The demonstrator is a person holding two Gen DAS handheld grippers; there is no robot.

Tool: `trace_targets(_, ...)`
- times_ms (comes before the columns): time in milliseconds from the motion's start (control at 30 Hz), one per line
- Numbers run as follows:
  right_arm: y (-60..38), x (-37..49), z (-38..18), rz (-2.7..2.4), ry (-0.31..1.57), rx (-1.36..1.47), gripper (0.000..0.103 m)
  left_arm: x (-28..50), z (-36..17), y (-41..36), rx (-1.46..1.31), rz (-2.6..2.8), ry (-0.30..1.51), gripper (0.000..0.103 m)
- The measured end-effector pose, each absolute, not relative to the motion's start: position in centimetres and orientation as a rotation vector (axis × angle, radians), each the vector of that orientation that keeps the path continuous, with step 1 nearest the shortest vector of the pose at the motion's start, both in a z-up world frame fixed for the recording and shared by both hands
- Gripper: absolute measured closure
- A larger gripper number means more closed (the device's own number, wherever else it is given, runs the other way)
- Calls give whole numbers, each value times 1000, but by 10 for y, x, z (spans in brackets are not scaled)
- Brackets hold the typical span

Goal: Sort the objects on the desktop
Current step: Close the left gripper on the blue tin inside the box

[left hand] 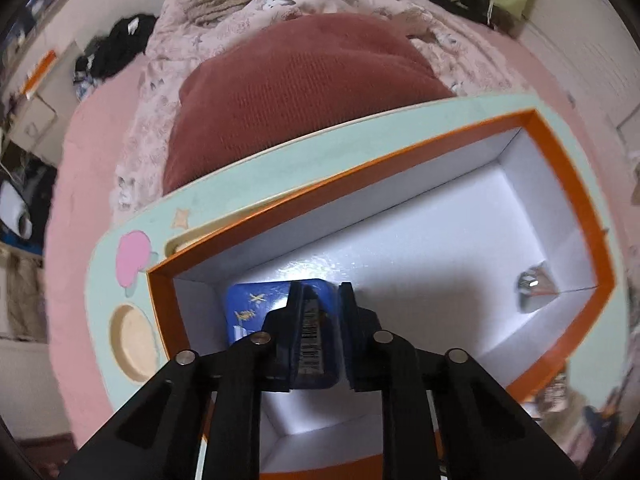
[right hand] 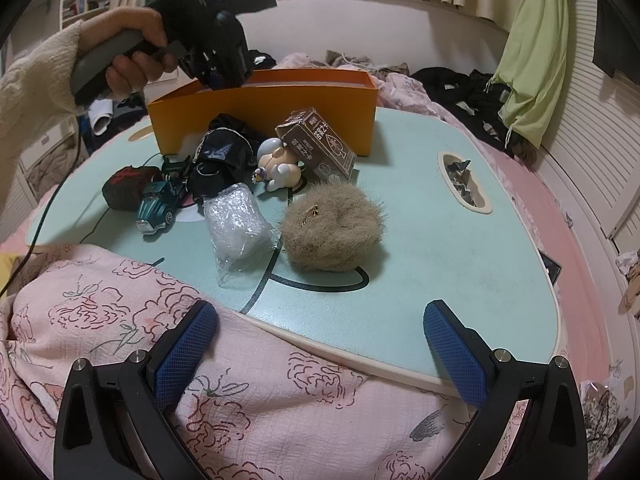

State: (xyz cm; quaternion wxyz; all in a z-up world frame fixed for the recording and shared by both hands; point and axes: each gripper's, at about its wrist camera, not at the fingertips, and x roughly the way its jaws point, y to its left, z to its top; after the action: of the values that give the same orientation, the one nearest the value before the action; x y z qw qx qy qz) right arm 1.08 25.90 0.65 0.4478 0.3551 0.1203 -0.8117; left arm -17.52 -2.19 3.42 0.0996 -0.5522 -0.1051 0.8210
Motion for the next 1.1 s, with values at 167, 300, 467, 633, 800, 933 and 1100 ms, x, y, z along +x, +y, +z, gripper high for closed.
trace_targets(167,258,11,6,-2007,298,878,0,-175,46,-33,-1636,2445,-299,36)
trace_targets(300,258,11,6,-2005,298,876,0,-181,48,-36,-1680,2415,-256,36)
trace_targets(467,258,11,6,-2003,298,875,0,-186,40,-36,-1753,2412,-182,36)
trace_targets(633,258,11,6,-2002,298,874,0,-193,22,-32,-1825,2362,-167,36)
trace_targets(800,257,12,6,-2001,301,868,0,-198,2,-24,-1918,2327,-91,31)
trace_targets(933,256,11,6,-1999,299,867,0,-200,3,-26,-1895,2289,-186,29)
trace_targets(1100,255,11,6,-1996,299,866,0,-196,18,-27,-1735,2175,-369,29)
